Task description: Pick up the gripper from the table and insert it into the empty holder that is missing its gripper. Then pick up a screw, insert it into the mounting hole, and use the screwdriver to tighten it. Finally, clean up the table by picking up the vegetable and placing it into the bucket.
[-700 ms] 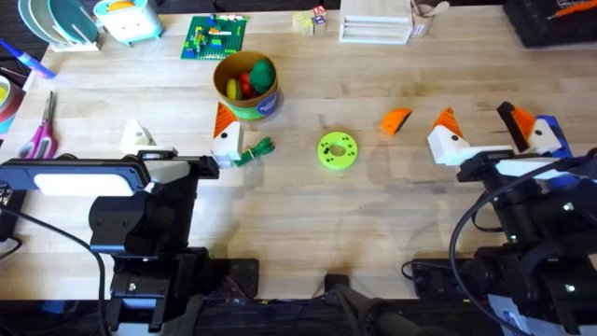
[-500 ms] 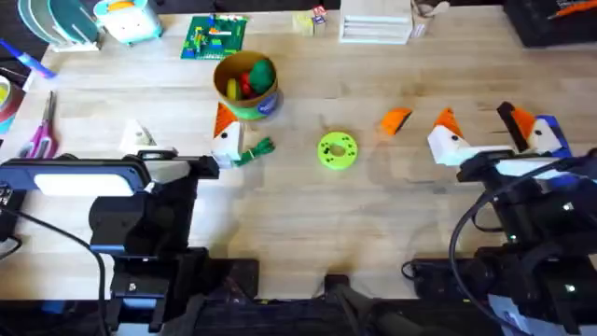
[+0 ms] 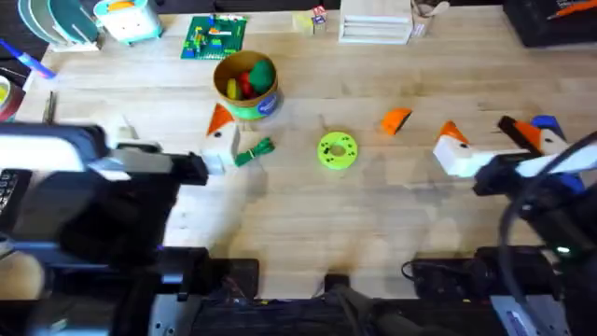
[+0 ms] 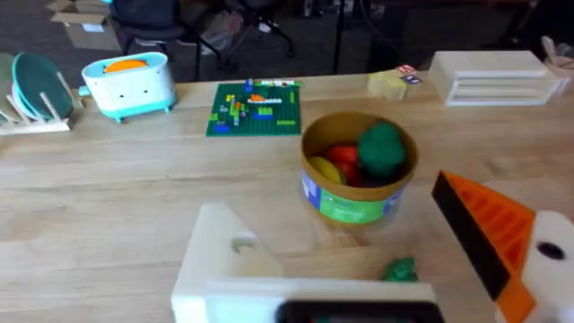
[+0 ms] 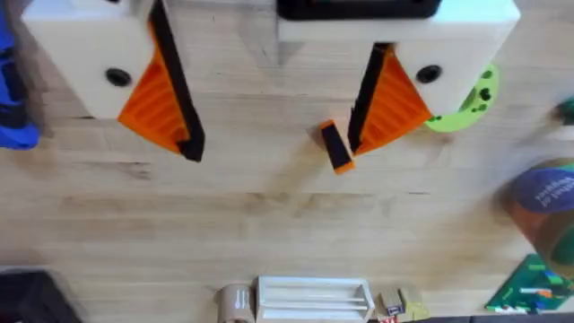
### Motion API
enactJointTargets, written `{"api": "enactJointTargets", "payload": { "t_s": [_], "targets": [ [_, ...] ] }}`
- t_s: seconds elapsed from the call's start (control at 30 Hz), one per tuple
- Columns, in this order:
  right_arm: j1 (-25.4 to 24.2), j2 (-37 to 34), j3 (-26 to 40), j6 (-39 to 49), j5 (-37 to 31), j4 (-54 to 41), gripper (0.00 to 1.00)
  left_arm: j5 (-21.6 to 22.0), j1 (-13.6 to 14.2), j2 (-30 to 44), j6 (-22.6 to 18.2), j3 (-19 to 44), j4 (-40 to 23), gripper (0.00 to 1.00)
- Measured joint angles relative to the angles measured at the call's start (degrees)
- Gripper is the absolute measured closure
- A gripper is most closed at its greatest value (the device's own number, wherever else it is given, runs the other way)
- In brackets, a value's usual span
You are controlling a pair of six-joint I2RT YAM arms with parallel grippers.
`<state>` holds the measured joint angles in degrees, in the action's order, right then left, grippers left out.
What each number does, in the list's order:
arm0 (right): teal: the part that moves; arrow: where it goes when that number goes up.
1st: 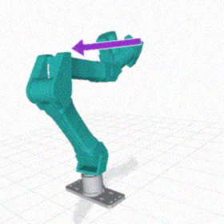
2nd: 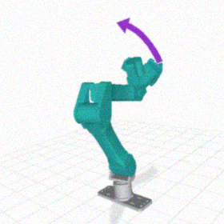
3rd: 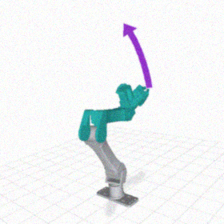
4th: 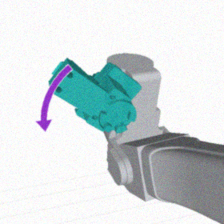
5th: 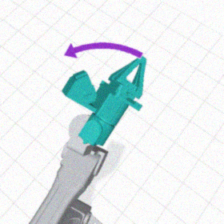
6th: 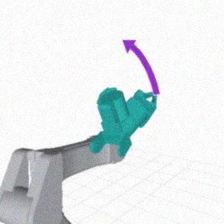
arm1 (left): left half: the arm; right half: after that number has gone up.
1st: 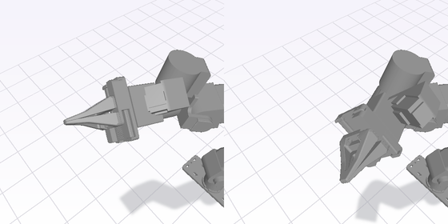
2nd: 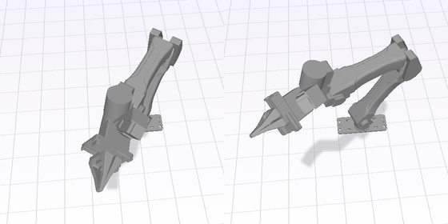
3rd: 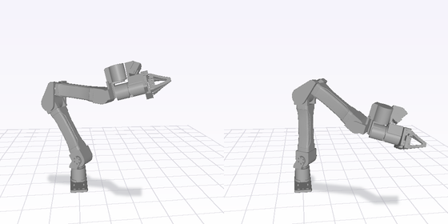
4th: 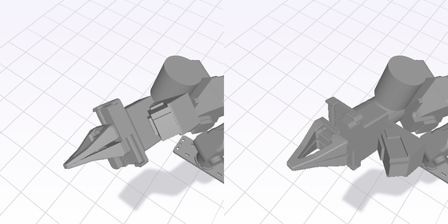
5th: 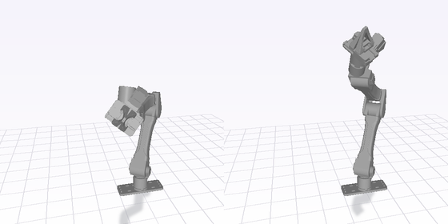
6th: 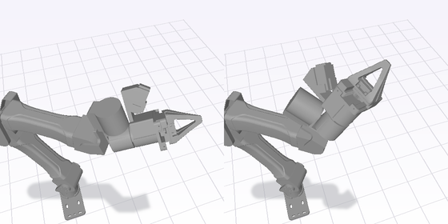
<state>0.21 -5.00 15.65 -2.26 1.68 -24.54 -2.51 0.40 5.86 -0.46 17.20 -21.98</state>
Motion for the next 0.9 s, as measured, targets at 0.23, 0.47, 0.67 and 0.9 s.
{"api": "enactJointTargets", "payload": {
  "t_s": [0.23,0.47,0.67,0.9],
  "targets": [
    [0.0,-14.9,25.3,-0.1,0.7,-18.3,0.01,-5.5,0.0,19.1,-0.4,27.4,-26.1,0.008],
    [0.0,-22.9,32.9,-0.2,0.8,-24.0,0.01,-12.1,0.0,39.2,-0.5,39.1,-43.9,0.008],
    [0.0,-23.1,32.9,-0.2,0.8,-24.2,0.01,-15.9,0.0,50.5,-2.3,39.3,-45.7,0.008],
    [0.0,-23.1,32.9,-0.2,0.8,-24.2,0.01,-18.7,0.0,55.8,-5.2,39.3,-44.2,0.006]
  ]
}}
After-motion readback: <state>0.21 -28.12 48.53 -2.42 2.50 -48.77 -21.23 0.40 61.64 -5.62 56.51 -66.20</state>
